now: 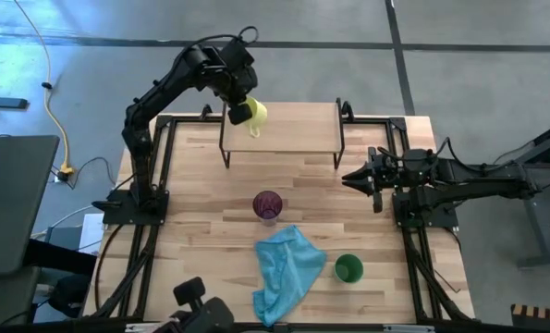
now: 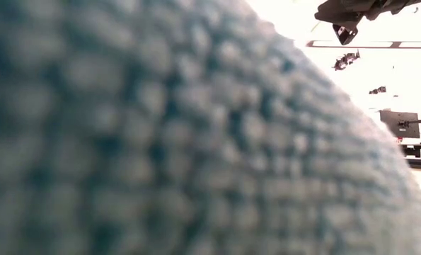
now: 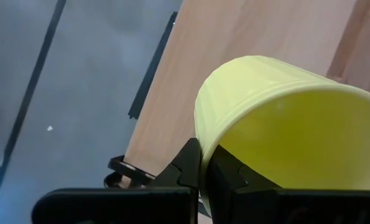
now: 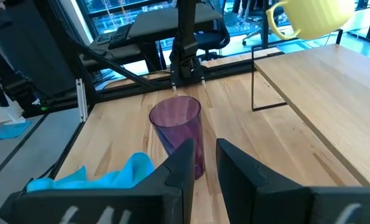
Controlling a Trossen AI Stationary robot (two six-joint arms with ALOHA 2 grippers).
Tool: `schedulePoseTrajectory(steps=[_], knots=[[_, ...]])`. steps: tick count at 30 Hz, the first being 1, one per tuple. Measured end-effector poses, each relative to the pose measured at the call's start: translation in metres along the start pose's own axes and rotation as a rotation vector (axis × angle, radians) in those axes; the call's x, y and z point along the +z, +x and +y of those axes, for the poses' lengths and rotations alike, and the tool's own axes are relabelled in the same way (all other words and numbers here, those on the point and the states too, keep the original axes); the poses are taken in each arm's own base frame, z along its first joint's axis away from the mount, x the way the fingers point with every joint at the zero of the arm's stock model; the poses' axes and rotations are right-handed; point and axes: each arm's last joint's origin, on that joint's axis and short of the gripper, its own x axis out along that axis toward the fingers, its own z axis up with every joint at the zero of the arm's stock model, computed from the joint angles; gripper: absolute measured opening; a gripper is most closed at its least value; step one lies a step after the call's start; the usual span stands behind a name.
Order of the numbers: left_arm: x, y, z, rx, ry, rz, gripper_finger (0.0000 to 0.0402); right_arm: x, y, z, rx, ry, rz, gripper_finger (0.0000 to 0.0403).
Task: Stack small to large cups/mugs on shelf
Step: Put the yellow cup on the shelf
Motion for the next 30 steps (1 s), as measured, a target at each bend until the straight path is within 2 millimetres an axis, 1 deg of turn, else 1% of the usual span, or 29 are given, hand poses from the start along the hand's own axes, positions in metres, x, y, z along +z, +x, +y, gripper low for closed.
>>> schedulePoseTrajectory(steps=[3, 6, 14, 22, 30], knots=[[0.003, 0.004, -0.005, 0.015, 0.03, 0.017, 0.0, 0.0, 0.0, 0.0, 0.0, 0.0, 0.001, 0.0057], [0.007, 0.012, -0.011, 0.014, 0.059, 0.036, 0.0, 0.0, 0.0, 0.0, 0.0, 0.0, 0.001, 0.0057], [0.013, 0.032, -0.019, 0.022, 0.09, 0.105, 0.0, -0.001, 0.0, 0.0, -0.002, 0.027, 0.012, 0.0057], [0.011, 0.04, -0.019, 0.024, 0.092, 0.164, 0.0, -0.004, 0.0, -0.001, -0.008, 0.053, 0.038, 0.0057], [0.013, 0.046, -0.02, 0.022, 0.081, 0.171, 0.0, -0.004, 0.0, -0.001, -0.007, 0.045, 0.037, 0.0057]])
